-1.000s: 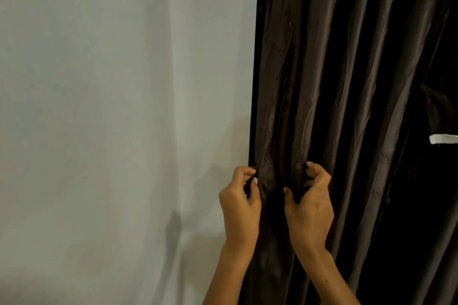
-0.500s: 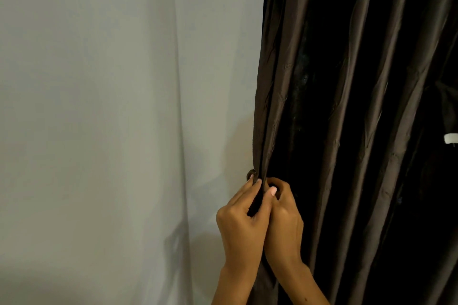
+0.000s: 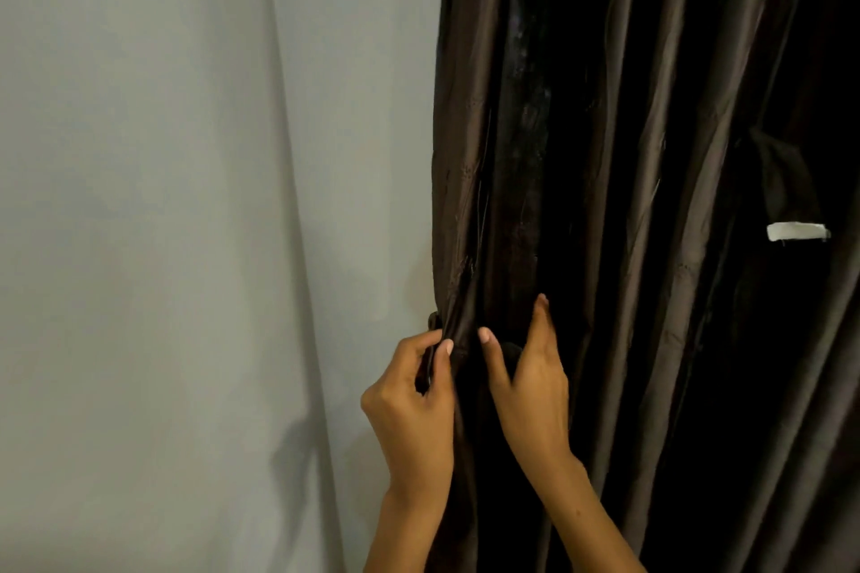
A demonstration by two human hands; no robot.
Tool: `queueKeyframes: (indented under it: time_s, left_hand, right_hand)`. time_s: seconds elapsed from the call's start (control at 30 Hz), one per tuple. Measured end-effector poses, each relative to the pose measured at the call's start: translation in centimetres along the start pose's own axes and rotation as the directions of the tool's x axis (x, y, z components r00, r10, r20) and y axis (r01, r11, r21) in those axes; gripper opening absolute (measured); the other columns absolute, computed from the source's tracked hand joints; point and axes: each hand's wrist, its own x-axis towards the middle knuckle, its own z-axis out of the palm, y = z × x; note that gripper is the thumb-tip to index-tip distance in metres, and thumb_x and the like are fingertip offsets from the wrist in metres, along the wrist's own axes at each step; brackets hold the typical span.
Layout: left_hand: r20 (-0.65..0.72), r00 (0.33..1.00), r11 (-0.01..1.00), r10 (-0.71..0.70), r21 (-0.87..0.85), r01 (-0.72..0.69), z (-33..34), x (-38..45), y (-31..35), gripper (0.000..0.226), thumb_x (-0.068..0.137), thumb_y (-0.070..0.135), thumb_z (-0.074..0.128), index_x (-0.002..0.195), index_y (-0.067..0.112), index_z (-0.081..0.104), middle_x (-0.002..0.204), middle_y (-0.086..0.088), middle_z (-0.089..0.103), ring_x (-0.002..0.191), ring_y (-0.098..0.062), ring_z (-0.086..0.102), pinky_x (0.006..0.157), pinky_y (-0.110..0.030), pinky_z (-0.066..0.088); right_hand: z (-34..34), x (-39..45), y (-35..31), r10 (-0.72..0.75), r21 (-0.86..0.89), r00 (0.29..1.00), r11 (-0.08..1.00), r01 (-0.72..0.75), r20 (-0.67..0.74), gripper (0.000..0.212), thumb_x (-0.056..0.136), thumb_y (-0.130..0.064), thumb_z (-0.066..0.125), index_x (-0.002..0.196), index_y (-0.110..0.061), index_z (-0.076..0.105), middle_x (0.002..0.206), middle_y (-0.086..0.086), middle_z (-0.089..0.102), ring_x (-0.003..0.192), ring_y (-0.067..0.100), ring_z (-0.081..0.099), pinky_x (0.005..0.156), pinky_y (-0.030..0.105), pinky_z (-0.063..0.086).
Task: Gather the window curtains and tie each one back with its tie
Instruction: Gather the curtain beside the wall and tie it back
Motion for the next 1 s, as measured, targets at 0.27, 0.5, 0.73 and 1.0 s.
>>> queueKeyframes:
  time_s: [0.27,0.5,0.73,1.0]
  left_hand:
    - [-0.073,0.995,0.995,-0.067,0.066,0.072,-0.1,-0.3,1.4,0.017,0.077,0.005,0.076,0.088,0.017,0.072,0.08,0.026,0.064,0.078,0.01,0.064,0.068,-0.001,0.045]
    - [-0.187,0.98,0.984,-0.064,0.151,0.093,0.8,-1.1,2.4,0.017,0.078,0.001,0.073,0.093,0.011,0.075,0.081,0.019,0.069,0.079,0.008,0.066,0.072,-0.002,0.047]
    - [-0.213,0.975,0.979,-0.062,0.177,0.101,2.9,-2.9,4.5,0.02,0.082,0.0,0.07,0.099,0.009,0.075,0.09,0.003,0.075,0.083,0.003,0.068,0.077,-0.008,0.051]
    - [-0.178,0.982,0.988,-0.065,0.127,0.089,3.8,-5.1,5.9,0.021,0.086,0.012,0.069,0.106,0.016,0.072,0.092,0.017,0.072,0.084,0.002,0.069,0.076,-0.013,0.053]
  right_hand:
    - [1.3,3.6,1.3,0.156,0.555,0.896,0.737,-0.386,0.415,0.092,0.076,-0.056,0.062,0.151,-0.028,0.015,0.142,0.0,0.049,0.134,0.017,0.043,0.105,0.028,0.038]
    - [-0.3,1.7,1.4,-0.083,0.535,0.996,0.841,0.085,-0.027,0.023,0.08,-0.019,0.076,0.101,-0.017,0.069,0.092,-0.011,0.07,0.086,0.002,0.066,0.072,0.015,0.054]
    - [-2.0,0.2,2.3,-0.339,0.293,0.92,0.875,0.386,-0.198,0.026,0.079,0.002,0.072,0.104,-0.005,0.07,0.094,0.002,0.062,0.076,0.014,0.061,0.063,0.028,0.054]
    - [-2.6,-0.8,3.5,-0.476,0.416,0.879,0.804,0.425,0.022,0.03,0.088,-0.003,0.062,0.118,-0.009,0.066,0.107,0.001,0.06,0.09,0.011,0.062,0.071,0.029,0.057]
